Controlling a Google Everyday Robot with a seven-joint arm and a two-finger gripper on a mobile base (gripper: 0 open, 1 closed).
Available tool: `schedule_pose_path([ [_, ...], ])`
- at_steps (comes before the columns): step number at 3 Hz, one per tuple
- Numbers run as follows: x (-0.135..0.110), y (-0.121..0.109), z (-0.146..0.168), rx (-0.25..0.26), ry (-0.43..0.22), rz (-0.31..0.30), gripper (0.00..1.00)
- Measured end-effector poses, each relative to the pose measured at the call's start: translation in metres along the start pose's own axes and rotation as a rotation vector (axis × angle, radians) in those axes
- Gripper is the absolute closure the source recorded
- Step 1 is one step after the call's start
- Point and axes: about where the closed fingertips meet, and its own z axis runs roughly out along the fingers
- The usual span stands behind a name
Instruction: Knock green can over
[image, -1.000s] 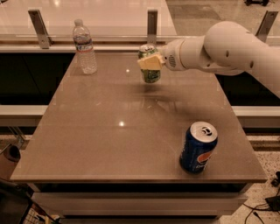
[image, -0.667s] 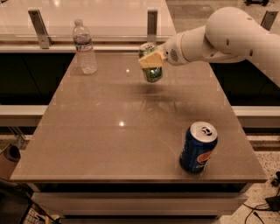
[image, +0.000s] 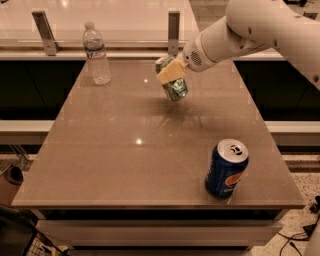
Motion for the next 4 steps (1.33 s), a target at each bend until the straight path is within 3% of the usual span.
schedule_pose_path([
  [3, 0.031, 0.008, 0.020, -0.030, 0.362, -0.039, 1.00],
  [4, 0.030, 0.007, 0.033, -0.053, 0.395, -0.062, 1.00],
])
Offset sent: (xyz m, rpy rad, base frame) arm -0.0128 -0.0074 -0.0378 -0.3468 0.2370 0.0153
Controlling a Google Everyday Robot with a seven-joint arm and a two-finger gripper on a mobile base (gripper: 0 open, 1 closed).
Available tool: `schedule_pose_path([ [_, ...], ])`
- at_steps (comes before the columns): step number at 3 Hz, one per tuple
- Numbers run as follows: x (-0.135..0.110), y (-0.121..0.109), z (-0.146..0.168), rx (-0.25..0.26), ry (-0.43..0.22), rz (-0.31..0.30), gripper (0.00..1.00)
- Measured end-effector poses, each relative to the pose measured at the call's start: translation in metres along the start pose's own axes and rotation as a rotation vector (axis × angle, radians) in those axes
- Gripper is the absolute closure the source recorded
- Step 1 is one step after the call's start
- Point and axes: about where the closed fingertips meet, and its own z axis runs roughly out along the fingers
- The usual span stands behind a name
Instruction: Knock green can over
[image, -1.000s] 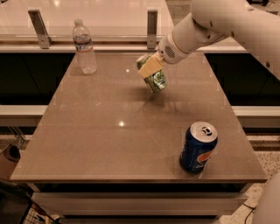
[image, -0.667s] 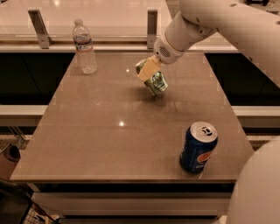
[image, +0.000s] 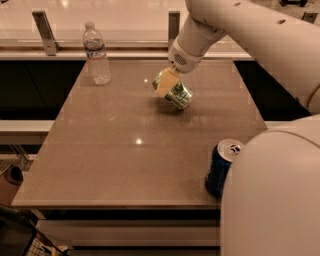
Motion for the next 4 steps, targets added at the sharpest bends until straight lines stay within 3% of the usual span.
schedule_pose_path([
  [3, -0.037, 0.009, 0.050, -0.101, -0.239, -0.040, 1.00],
  [4, -0.037, 0.009, 0.049, -0.101, -0.239, -0.040, 1.00],
])
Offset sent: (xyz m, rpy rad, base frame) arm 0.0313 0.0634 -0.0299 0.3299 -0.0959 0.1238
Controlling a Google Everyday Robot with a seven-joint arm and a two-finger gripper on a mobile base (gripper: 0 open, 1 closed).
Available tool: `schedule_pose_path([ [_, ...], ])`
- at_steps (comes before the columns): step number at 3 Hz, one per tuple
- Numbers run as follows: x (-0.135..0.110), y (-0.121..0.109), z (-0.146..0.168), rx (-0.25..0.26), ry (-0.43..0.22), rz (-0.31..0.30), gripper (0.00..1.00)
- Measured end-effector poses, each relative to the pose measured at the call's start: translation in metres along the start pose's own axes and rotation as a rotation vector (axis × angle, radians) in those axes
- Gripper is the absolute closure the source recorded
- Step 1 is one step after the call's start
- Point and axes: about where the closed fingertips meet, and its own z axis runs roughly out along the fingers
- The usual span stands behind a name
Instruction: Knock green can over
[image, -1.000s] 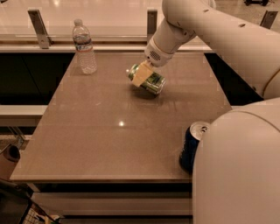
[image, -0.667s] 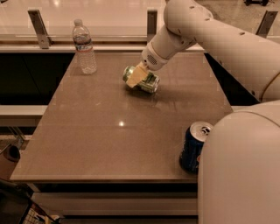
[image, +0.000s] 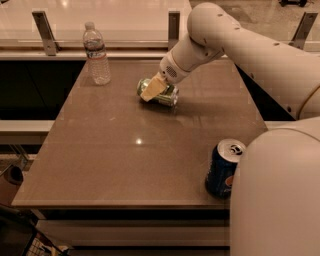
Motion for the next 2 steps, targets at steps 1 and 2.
schedule_pose_path([
  [1, -0.0001, 0.0012, 0.0024, -0.004, 0.002, -0.001, 0.84],
  [2, -0.0003, 0.0020, 0.0040, -0.007, 0.003, -0.001, 0.60],
])
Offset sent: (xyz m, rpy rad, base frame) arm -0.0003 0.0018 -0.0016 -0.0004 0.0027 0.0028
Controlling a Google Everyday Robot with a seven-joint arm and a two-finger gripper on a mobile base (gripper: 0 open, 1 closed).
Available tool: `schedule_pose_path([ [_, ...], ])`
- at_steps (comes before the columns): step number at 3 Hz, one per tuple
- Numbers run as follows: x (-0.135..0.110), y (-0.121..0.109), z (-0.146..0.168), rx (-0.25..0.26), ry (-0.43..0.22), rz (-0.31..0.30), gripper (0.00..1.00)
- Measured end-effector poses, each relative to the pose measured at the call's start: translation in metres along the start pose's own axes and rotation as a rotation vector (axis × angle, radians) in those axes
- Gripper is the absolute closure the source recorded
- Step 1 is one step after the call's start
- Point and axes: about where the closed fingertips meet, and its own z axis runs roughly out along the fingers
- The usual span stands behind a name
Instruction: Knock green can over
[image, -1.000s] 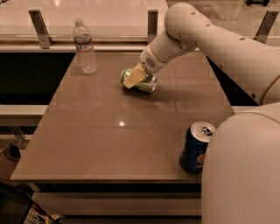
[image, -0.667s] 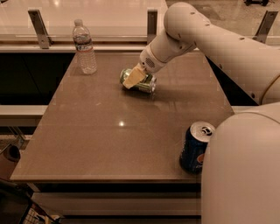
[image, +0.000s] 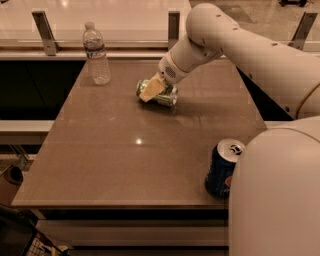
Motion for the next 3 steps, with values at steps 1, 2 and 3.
schedule_pose_path([
  [1, -0.0001, 0.0000, 0.0000, 0.000, 0.000, 0.000, 0.37],
  [2, -0.0003, 0.0009, 0.0018, -0.003, 0.001, -0.001, 0.13],
  [3, -0.0004, 0.0010, 0.0018, -0.004, 0.002, -0.001, 0.00],
])
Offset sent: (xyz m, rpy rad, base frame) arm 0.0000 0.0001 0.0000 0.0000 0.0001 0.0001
